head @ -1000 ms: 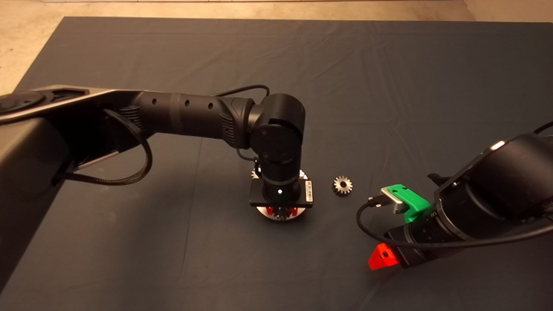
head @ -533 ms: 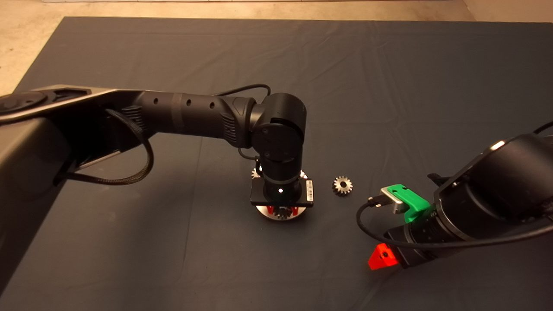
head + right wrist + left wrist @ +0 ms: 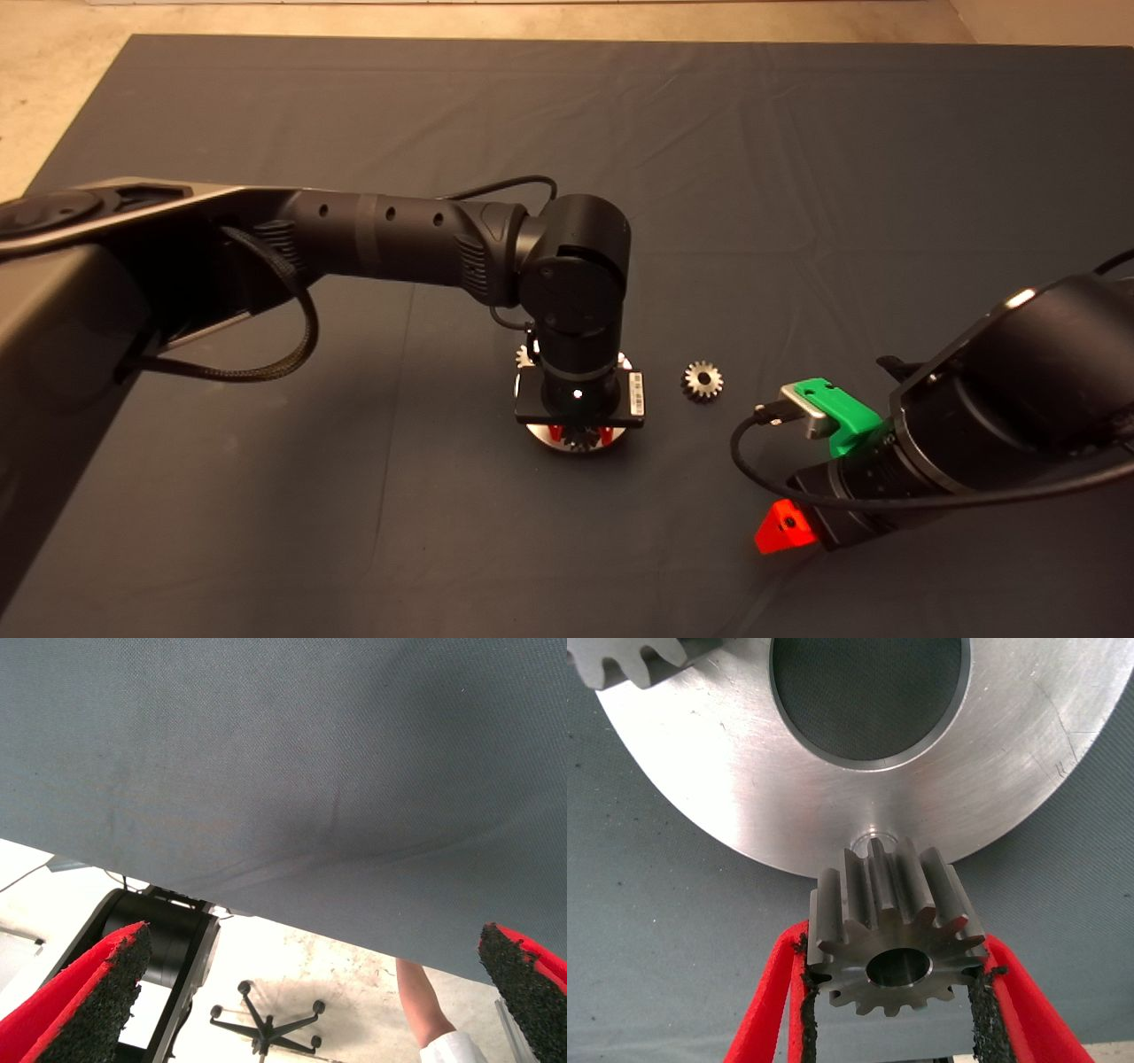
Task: Install three planetary gears onto the carrier pins
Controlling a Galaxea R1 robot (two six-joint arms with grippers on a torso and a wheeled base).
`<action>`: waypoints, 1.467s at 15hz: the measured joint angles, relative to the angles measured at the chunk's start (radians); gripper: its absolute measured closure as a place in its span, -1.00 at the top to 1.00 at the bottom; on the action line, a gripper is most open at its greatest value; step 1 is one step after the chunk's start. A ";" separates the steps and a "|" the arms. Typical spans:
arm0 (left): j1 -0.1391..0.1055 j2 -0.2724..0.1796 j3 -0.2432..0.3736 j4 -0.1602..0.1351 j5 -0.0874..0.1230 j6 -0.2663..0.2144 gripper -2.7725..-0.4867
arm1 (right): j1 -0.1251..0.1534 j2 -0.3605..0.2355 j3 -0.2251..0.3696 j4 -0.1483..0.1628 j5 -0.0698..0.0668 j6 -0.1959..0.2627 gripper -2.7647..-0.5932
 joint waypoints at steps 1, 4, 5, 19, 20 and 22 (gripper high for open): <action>0.004 0.000 0.000 0.003 0.002 0.000 -0.67 | -0.002 0.000 0.000 0.000 0.000 0.000 0.99; 0.005 0.000 0.000 0.005 0.002 0.000 -0.67 | -0.002 0.000 0.000 0.000 0.000 0.000 0.99; 0.005 0.000 0.000 0.005 0.002 0.000 -0.67 | -0.002 0.000 0.000 0.000 0.000 0.000 0.99; 0.007 0.000 0.000 -0.002 -0.004 0.000 -0.40 | -0.002 0.000 0.000 0.000 0.000 0.000 0.99; 0.007 0.000 0.000 -0.003 -0.004 0.000 -0.34 | -0.002 0.000 0.000 0.000 0.000 0.000 0.99; 0.007 -0.004 0.008 -0.002 -0.005 0.000 -0.28 | -0.002 0.000 0.000 0.000 0.000 0.000 0.99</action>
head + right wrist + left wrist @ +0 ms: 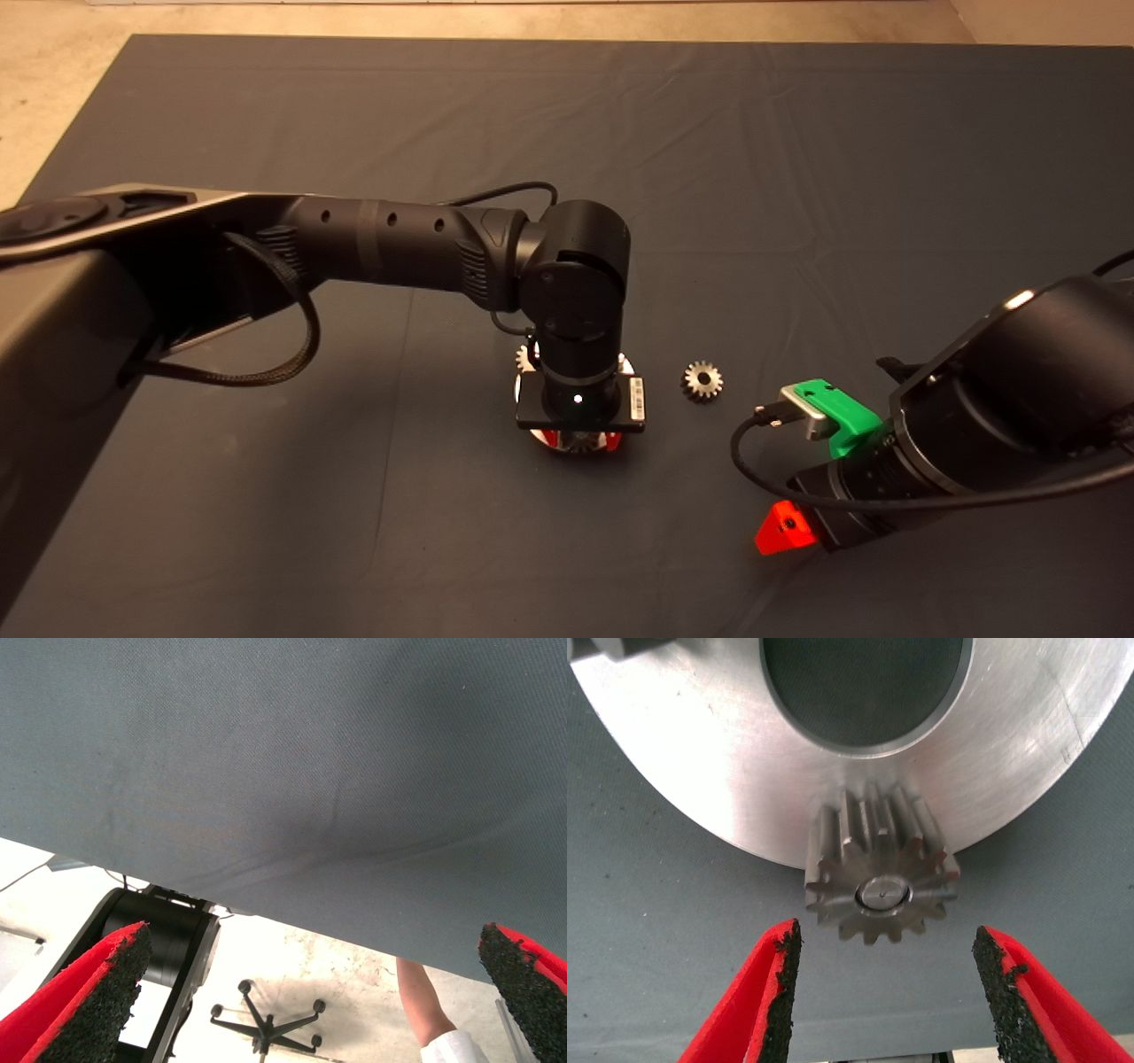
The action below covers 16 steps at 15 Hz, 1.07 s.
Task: Install three planetary gears onto the carrier pins
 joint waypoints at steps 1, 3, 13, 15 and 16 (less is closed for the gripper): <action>-0.003 -0.005 0.013 0.000 0.000 0.000 -0.24 | 0.000 0.000 0.000 0.000 0.000 0.000 0.99; -0.028 -0.025 0.054 0.000 -0.001 0.000 -0.15 | 0.000 0.000 0.000 0.000 0.000 0.000 0.99; -0.067 -0.283 0.455 -0.003 0.000 -0.039 0.24 | 0.001 0.009 -0.224 0.000 -0.001 -0.242 0.99; -0.067 -0.348 0.543 -0.002 0.000 -0.058 0.31 | 0.005 0.025 -0.286 0.000 0.000 -0.311 0.99; -0.067 -0.385 0.592 -0.003 0.000 -0.064 0.36 | 0.007 0.035 -0.311 0.000 -0.001 -0.343 0.99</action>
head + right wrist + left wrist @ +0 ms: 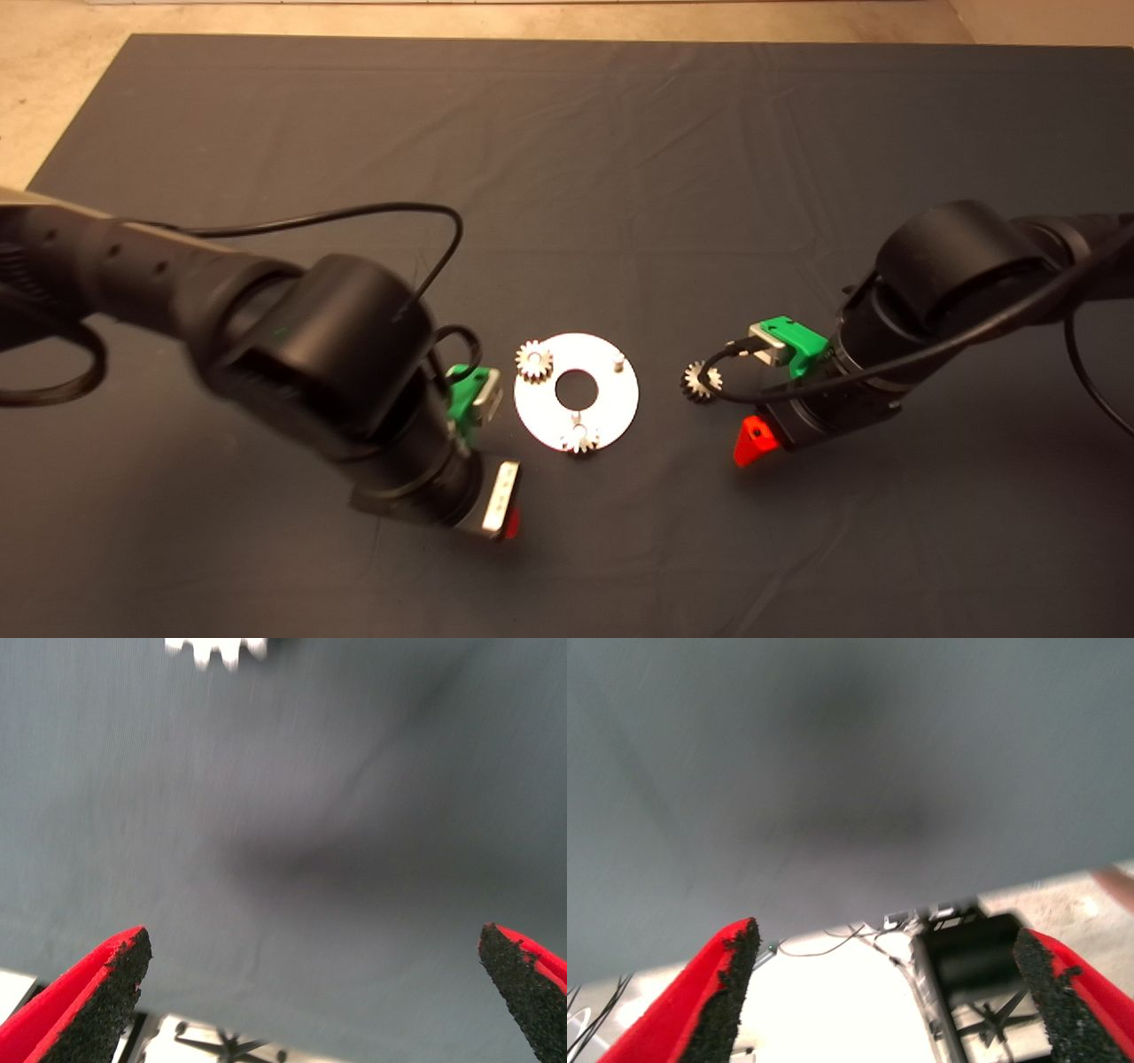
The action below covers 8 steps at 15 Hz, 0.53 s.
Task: Install three planetary gears onto the carrier pins
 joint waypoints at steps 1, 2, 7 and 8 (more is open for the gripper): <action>-0.002 -0.032 0.036 -0.002 0.000 -0.010 0.36 | 0.000 0.009 -0.020 0.000 0.000 -0.026 0.99; -0.002 -0.060 0.060 -0.002 0.000 -0.014 0.36 | 0.000 0.023 -0.035 0.000 0.001 -0.050 0.99; -0.002 -0.139 0.142 -0.002 0.000 -0.035 0.36 | 0.000 0.064 -0.126 -0.004 0.001 -0.162 0.99; -0.002 -0.146 0.152 -0.002 0.000 -0.040 0.36 | 0.000 0.075 -0.140 -0.005 0.001 -0.182 0.99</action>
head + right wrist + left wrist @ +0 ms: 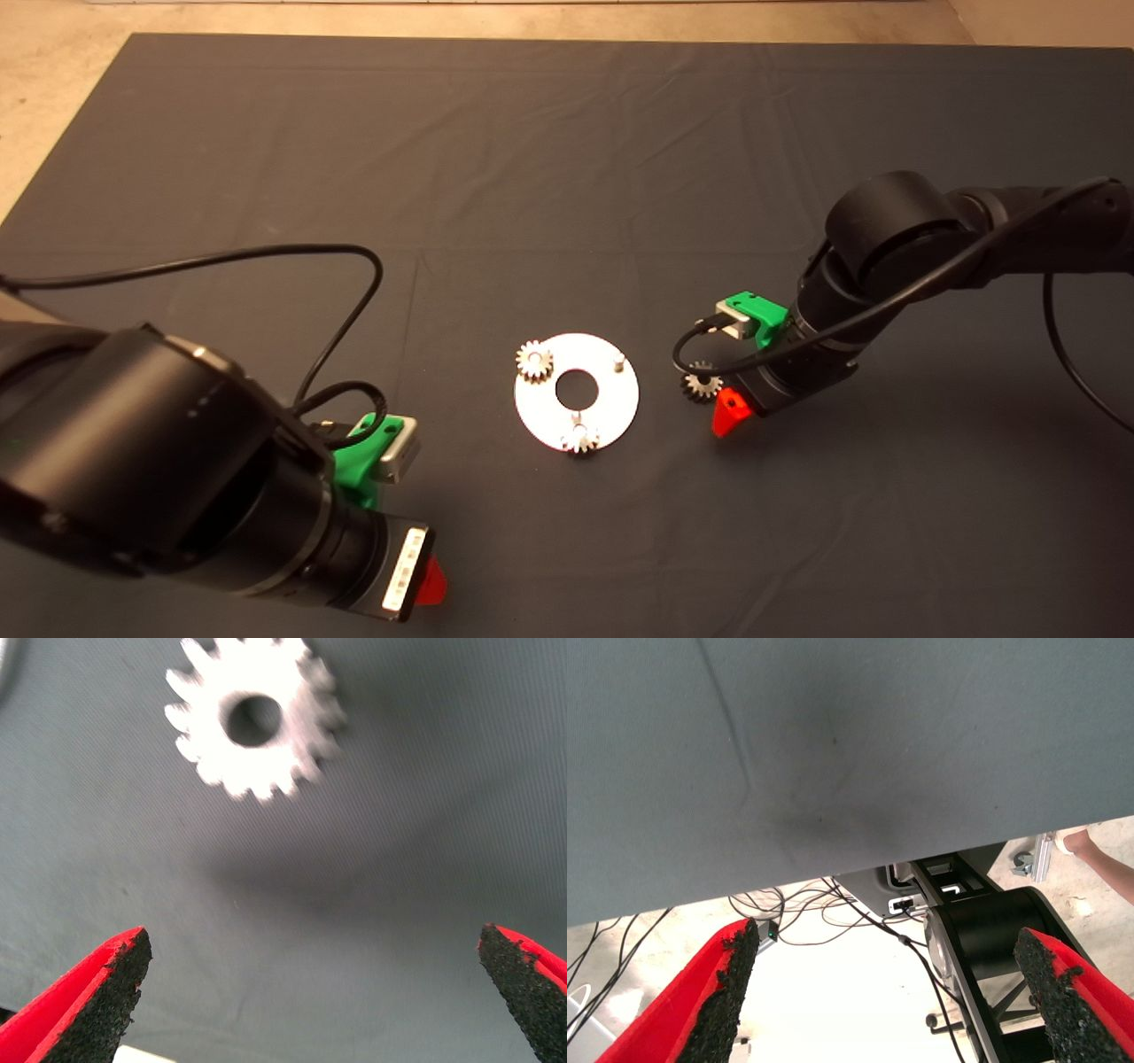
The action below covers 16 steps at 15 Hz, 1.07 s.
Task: Install three planetary gears onto the carrier pins
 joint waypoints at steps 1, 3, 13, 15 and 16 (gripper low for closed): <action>0.000 -0.005 0.007 0.000 0.000 -0.003 0.36 | 0.000 0.013 -0.012 -0.002 0.001 -0.019 0.99; 0.000 -0.014 0.016 0.000 0.000 -0.008 0.36 | 0.000 0.033 -0.031 -0.011 0.003 -0.052 0.99; 0.000 -0.023 0.030 -0.002 0.000 -0.018 0.36 | 0.000 0.114 -0.128 -0.090 0.002 -0.205 0.93; 0.000 -0.025 0.031 -0.003 0.000 -0.018 0.36 | 0.000 0.123 -0.136 -0.109 0.002 -0.218 0.80; 0.000 -0.025 0.031 -0.003 0.000 -0.018 0.36 | 0.000 0.126 -0.137 -0.117 0.003 -0.223 0.79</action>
